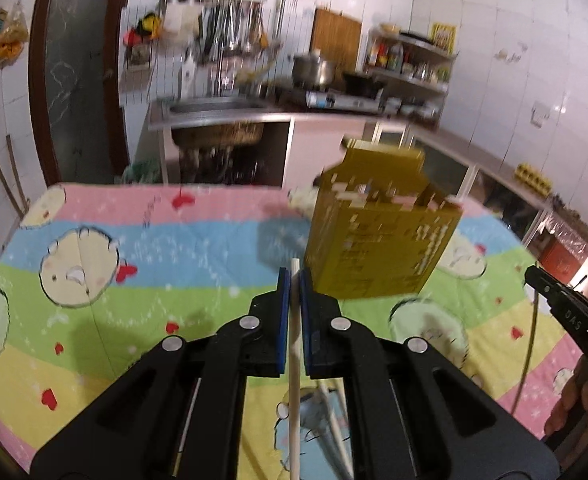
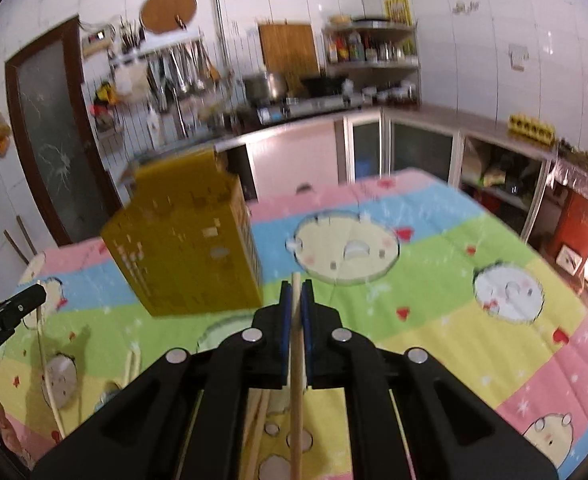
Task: Organize utensils
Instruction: 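Lift the chopstick with the left tool and lower it into the yellow holder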
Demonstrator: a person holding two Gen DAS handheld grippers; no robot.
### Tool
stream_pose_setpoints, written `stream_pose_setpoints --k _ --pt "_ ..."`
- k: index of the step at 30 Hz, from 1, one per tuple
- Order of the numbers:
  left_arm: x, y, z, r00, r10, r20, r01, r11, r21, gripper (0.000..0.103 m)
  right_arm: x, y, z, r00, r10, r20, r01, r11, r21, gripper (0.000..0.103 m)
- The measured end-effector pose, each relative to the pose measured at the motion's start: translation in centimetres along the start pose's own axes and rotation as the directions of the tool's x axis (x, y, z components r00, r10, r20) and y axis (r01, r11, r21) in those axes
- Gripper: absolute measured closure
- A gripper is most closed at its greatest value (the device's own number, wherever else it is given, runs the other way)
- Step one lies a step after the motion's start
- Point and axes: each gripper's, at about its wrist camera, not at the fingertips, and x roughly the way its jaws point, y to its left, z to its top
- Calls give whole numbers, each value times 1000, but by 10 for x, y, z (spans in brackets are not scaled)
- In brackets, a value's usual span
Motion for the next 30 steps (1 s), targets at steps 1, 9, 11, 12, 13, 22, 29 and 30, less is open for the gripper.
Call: stream_pose_setpoints --k 1,9,11,12,13,22,29,30 --pt "-6 -2 2 1000 -5 23 5 1000 2 99 -4 1 2 1000 5 27 -5 1000 -4 98" --pt "-45 -12 10 980 -9 199 9 1000 0 99 -47 6 11 968 26 250 -18 999 -33 98" --pt "-51 -15 14 973 -11 232 11 1000 1 99 -56 10 17 952 35 303 -22 999 -48 98" --pt "-52 -16 16 970 -10 244 9 1000 5 99 -60 11 20 946 40 321 -24 998 -53 98" --pt "-55 -19 21 965 -10 262 8 1000 10 99 -63 14 25 940 44 339 -25 998 -60 98" --pt "-57 -32 80 939 -31 343 33 999 0 99 -63 31 100 905 113 411 -90 993 -75 98" --pt "-54 -45 144 906 -33 422 34 999 6 99 -49 55 160 879 146 455 -111 988 -103 98" --pt "-49 -48 155 902 -28 430 30 1000 3 99 -46 58 164 878 148 456 -115 988 -99 98"
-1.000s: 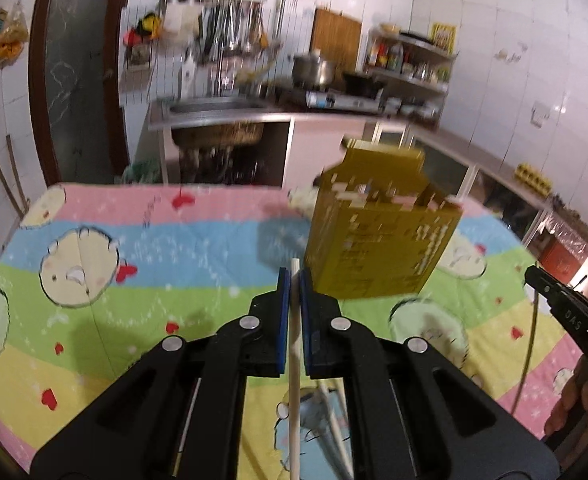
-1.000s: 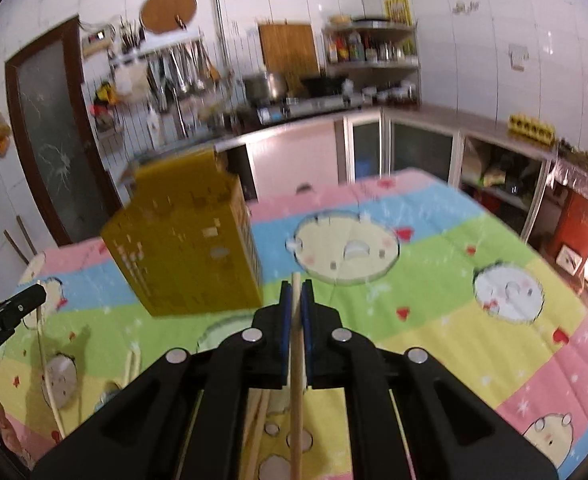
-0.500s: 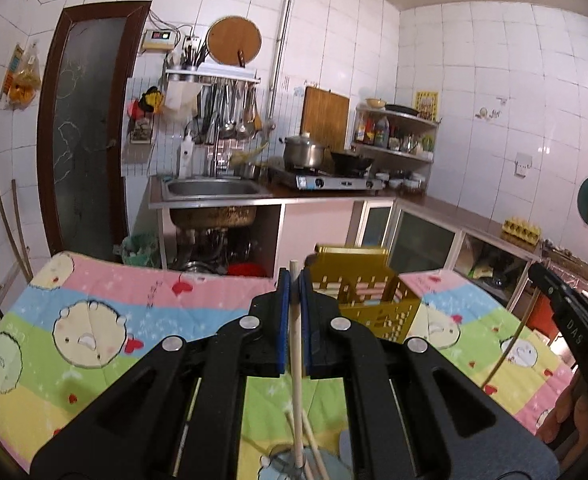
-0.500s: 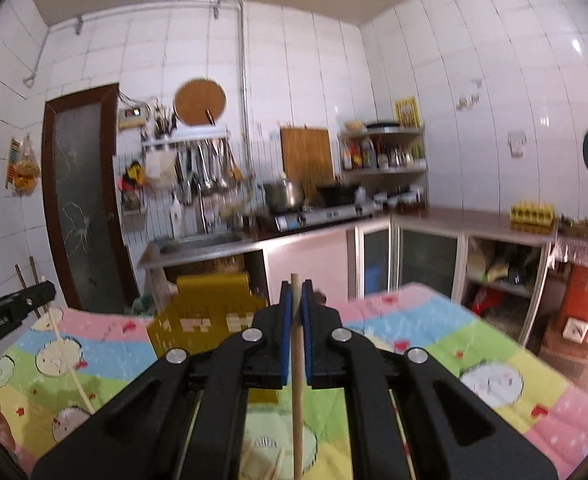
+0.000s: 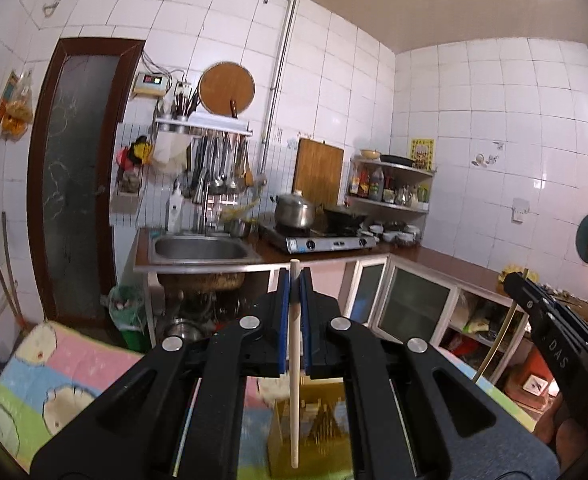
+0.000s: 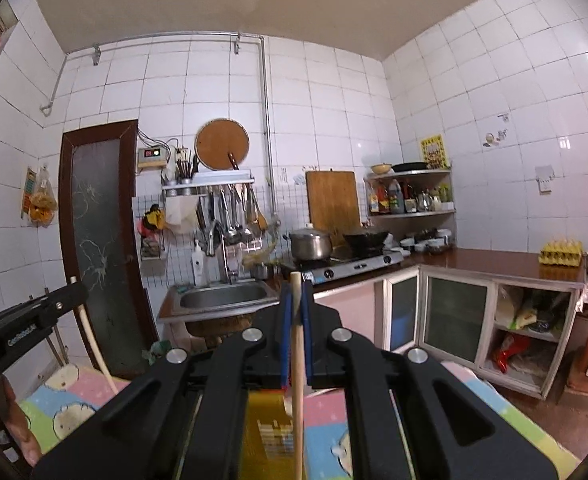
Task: Organize utensils
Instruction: 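Lift the chopstick with the left tool and lower it into the yellow holder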
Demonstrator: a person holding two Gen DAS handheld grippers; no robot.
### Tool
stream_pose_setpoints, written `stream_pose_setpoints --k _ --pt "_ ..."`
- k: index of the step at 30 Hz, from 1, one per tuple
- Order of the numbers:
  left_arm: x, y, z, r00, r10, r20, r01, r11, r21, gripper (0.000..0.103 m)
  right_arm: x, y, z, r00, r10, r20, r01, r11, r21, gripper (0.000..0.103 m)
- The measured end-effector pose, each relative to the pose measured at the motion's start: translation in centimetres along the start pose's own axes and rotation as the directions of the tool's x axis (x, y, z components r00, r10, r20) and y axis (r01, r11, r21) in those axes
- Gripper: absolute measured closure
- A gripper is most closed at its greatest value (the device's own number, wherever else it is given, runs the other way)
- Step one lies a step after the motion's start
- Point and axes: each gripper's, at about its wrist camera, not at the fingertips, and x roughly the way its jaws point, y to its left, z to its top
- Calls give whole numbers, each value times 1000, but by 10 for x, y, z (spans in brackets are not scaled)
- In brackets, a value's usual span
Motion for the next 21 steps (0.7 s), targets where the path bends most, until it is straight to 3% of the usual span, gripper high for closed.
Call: stream_pose_setpoints --k 7,12,16,21 --pt "55 -13 -3 1000 12 -2 -12 999 44 99 56 5 -4 1000 -3 -6 3 1000 17 98" --pt "97 -6 -48 993 20 -113 -17 999 30 99 93 9 -55 995 11 -103 -13 1000 -21 98" --pt "121 6 -88 975 47 -217 -40 999 37 99 110 4 -94 982 5 -188 -13 999 -42 98" --pt "120 17 -100 959 70 -274 -59 997 49 95 117 -5 -112 967 -2 -256 -7 999 -35 97"
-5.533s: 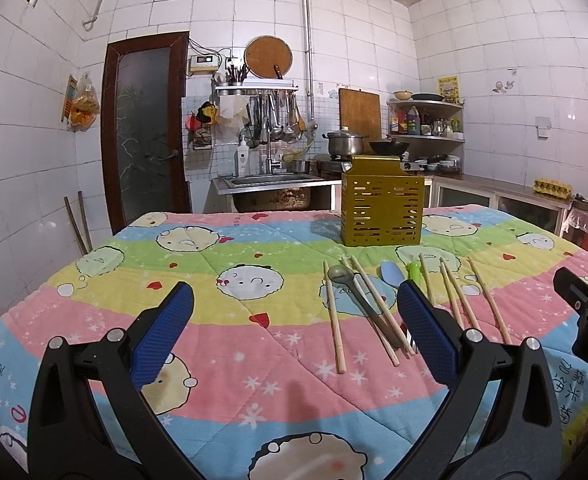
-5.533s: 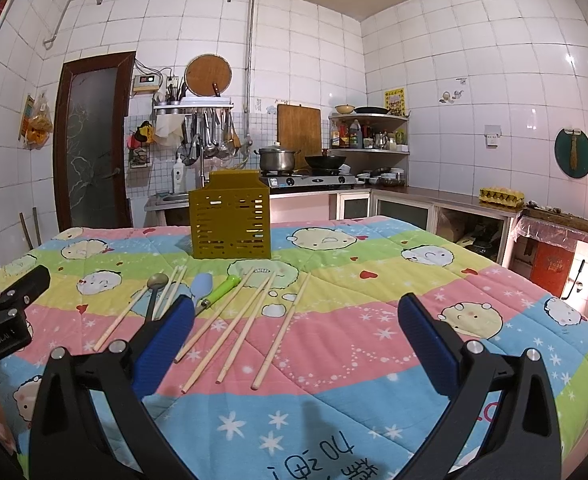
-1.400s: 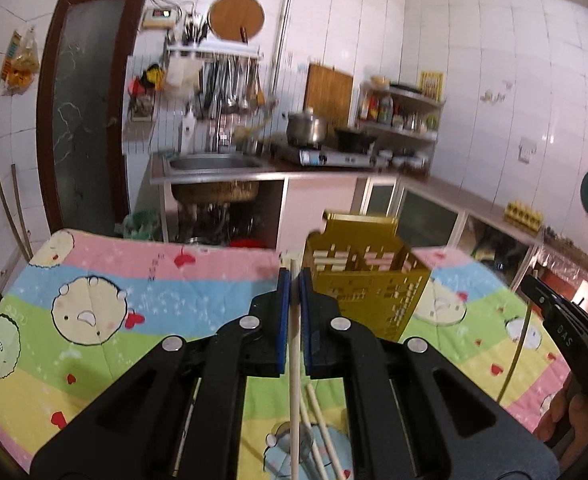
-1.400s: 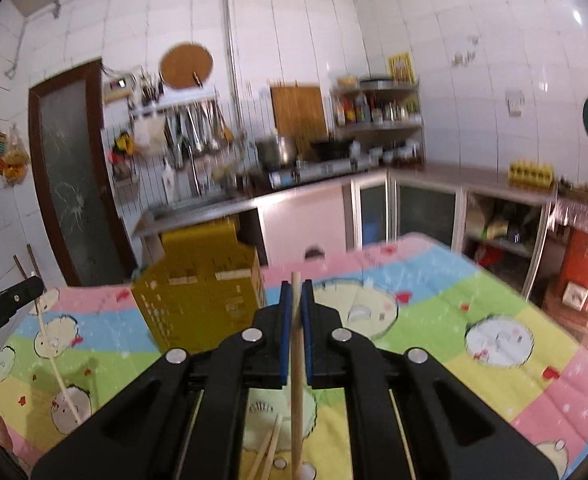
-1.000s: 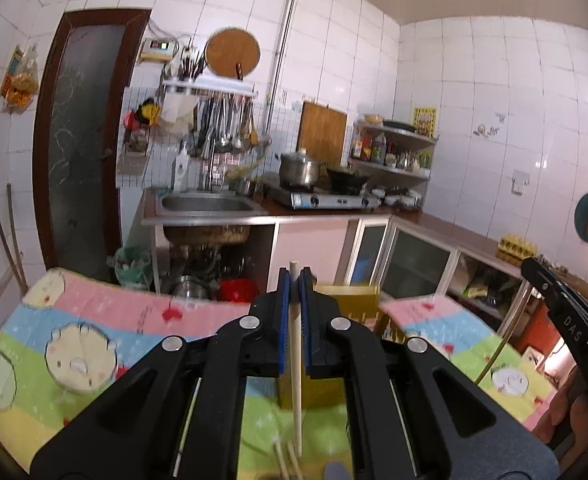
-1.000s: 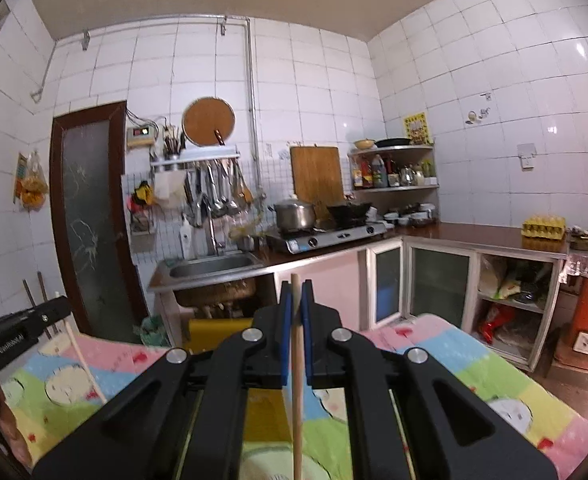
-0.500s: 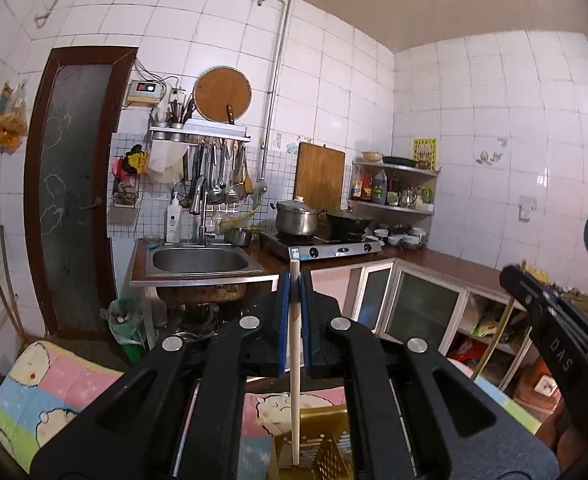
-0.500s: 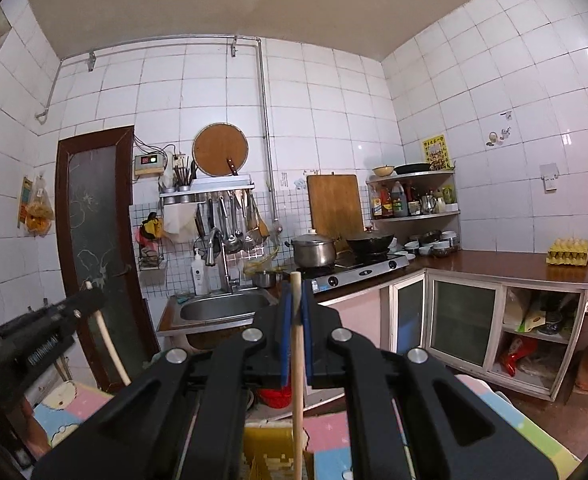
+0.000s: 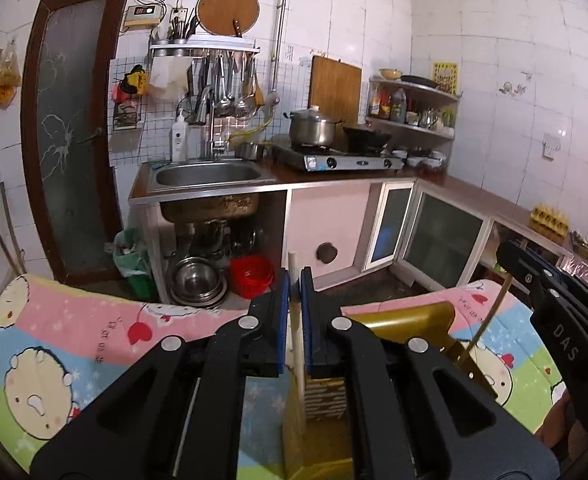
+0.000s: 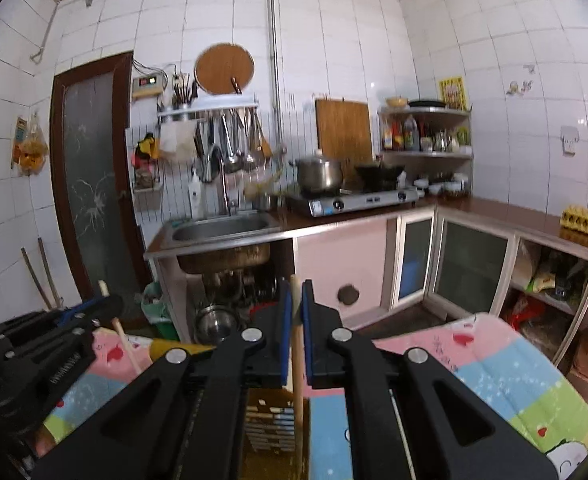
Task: Organize utensils
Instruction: 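Lift the chopstick with the left tool and lower it into the yellow holder, then open the left tool and withdraw it from the holder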
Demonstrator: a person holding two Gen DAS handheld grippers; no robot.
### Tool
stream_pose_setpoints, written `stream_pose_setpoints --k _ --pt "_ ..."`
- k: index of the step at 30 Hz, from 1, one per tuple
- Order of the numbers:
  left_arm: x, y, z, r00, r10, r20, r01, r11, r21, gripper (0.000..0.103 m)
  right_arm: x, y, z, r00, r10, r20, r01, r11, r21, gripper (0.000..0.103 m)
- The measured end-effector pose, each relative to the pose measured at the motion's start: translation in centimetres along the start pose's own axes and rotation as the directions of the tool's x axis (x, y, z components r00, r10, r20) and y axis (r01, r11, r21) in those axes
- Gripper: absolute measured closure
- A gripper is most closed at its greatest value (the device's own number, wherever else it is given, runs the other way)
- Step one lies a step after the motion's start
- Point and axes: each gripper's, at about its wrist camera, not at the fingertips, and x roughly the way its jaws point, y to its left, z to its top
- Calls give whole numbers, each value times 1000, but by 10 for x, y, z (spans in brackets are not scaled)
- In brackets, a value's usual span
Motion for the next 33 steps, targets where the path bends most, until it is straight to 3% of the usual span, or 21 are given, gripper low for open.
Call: stream_pose_setpoints --k 2,3,4,5,7,12,16,33 --pt "-8 3 4 1000 1 -20 -1 1000 -2 71 -6 -4 4 1000 -17 -14 17 1000 0 93" --pt "-14 6 7 1000 10 -14 -10 1000 -8 49 -10 -5 6 1000 -24 -19 24 1000 2 80" --pt "-25 9 10 999 31 11 -31 999 -17 34 -15 -8 9 999 -29 -21 29 1000 10 55" --pt "-34 11 13 998 47 31 -47 999 -18 28 -24 -12 11 999 -31 -11 31 999 24 47" --pt "-51 16 18 997 63 44 -62 998 -9 15 -36 -17 13 999 -47 -12 47 998 29 46" --pt "-83 28 13 997 75 22 -75 997 -5 5 -67 -27 5 996 -63 -57 65 997 43 45" --pt "-95 40 -9 996 78 -34 -78 997 -11 5 -85 -31 -20 990 -70 -119 75 996 46 42" --pt "-73 50 -120 967 96 -238 -96 995 9 5 -100 -35 -146 932 -102 -349 124 991 41 42"
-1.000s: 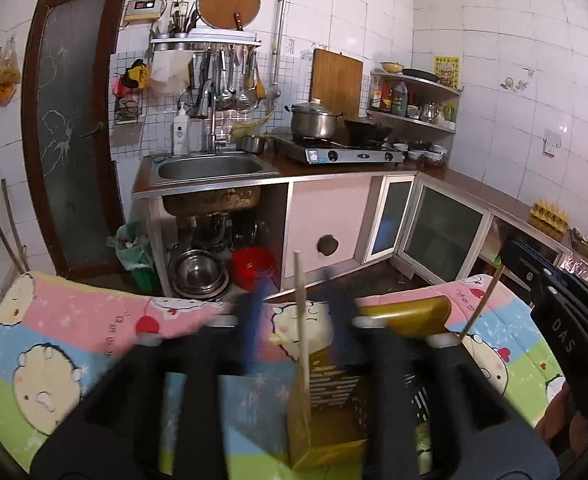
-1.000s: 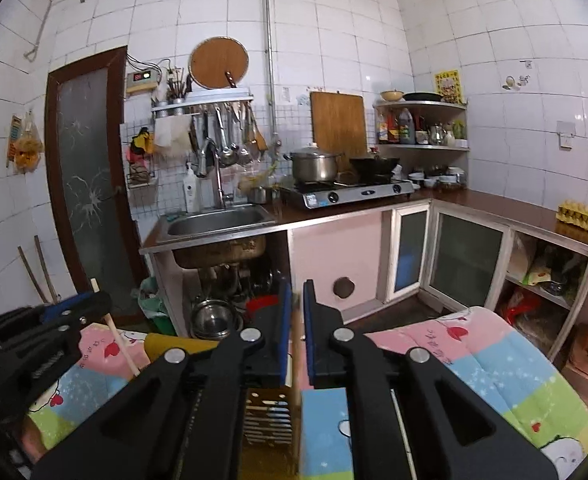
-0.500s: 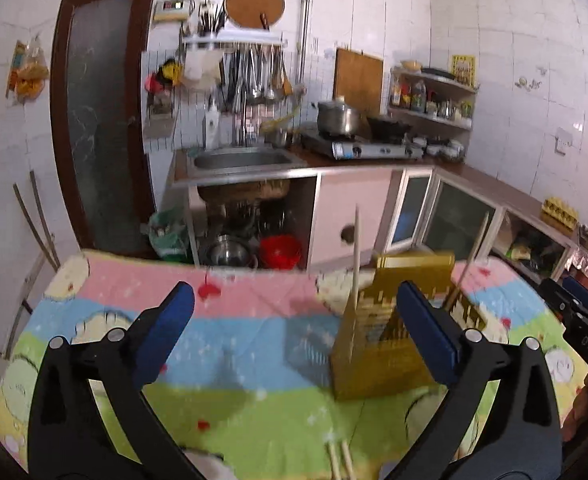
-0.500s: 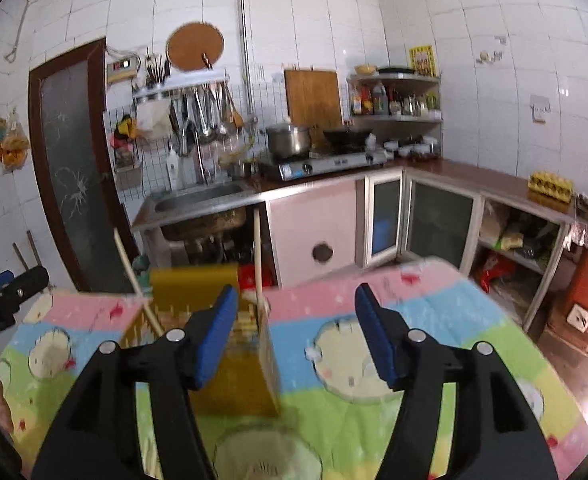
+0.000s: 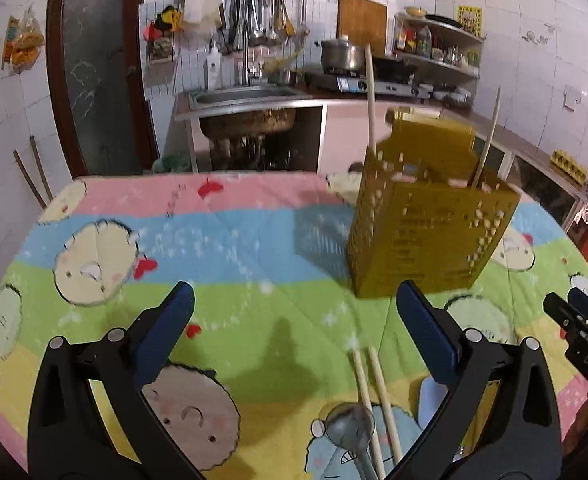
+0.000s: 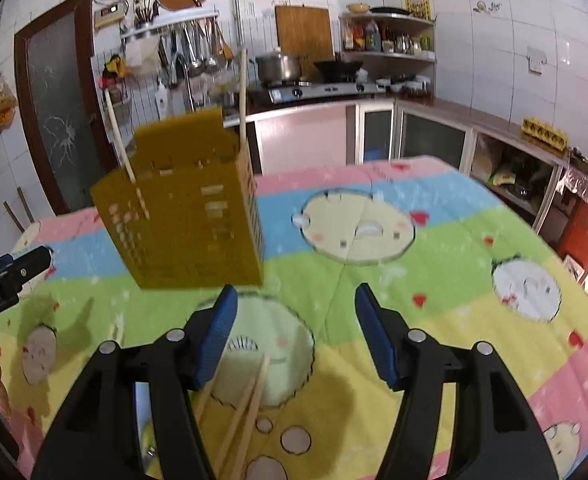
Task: Organize utensils
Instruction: 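Open the left tool and withdraw it from the holder, then lower the left tool onto another wooden chopstick and close its fingers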
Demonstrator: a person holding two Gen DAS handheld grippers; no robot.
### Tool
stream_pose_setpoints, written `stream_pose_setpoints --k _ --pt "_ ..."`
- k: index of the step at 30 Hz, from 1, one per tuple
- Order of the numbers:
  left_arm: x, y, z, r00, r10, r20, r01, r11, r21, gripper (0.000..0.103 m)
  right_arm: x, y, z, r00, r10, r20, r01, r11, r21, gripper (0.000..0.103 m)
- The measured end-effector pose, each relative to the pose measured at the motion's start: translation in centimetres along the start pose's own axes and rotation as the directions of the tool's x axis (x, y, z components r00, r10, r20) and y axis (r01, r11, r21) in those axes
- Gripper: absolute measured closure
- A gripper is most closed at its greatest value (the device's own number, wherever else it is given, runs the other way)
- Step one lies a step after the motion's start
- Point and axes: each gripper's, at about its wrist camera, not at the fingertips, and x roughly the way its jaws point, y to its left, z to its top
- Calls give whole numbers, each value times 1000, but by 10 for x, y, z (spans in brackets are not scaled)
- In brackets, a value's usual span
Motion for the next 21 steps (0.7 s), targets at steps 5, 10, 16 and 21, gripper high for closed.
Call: stream_pose_setpoints --k 5,10,16,21 --pt "25 -2 -20 998 1 -63 -2 1000 -10 5 14 4 -19 999 -37 -38 36 999 -28 42" --pt "41 -6 -31 995 12 -99 -11 1000 5 5 28 2 -26 996 -47 -77 45 999 -22 42" --pt "62 -12 -44 984 19 -174 -11 999 44 5 40 -1 -30 991 -30 -134 30 1000 -1 42" --pt "69 -18 -47 979 31 -200 -18 998 67 6 45 3 -31 987 -39 -156 38 999 -11 42"
